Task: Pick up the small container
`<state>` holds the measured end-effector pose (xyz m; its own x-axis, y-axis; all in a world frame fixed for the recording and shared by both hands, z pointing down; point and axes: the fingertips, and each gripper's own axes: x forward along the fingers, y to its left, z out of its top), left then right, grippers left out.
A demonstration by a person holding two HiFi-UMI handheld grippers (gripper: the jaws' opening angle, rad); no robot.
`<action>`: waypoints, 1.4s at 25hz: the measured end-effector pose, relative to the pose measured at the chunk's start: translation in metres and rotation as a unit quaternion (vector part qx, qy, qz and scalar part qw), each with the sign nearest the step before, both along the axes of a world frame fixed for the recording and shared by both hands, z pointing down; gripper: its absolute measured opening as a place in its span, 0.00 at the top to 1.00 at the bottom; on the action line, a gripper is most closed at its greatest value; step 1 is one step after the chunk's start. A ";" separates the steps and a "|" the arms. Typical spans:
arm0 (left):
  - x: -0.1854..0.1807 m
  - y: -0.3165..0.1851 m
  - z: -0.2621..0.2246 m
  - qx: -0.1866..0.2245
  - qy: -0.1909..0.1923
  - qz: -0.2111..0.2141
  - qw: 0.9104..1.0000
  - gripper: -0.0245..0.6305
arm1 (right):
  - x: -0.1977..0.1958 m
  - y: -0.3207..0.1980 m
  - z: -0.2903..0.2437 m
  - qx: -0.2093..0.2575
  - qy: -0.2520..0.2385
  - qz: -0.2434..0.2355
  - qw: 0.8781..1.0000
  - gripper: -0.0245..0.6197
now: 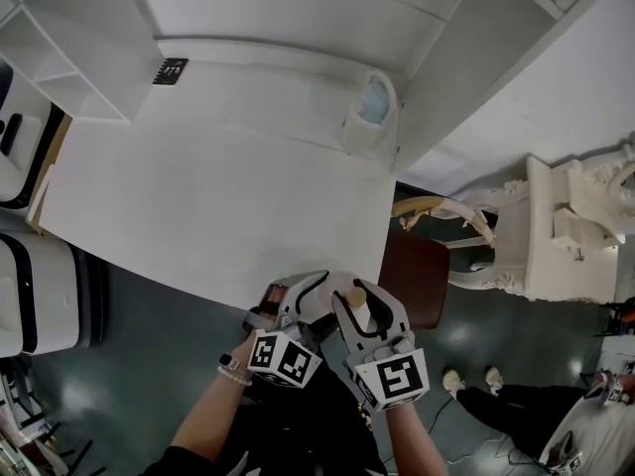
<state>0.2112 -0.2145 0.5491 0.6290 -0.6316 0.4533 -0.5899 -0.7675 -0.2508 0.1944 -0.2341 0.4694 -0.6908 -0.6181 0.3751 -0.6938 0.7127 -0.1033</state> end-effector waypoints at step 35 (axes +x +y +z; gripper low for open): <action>-0.057 0.022 -0.157 0.075 0.005 -0.012 0.997 0.43 | -0.056 0.035 -0.156 0.106 -0.026 -0.057 0.992 0.74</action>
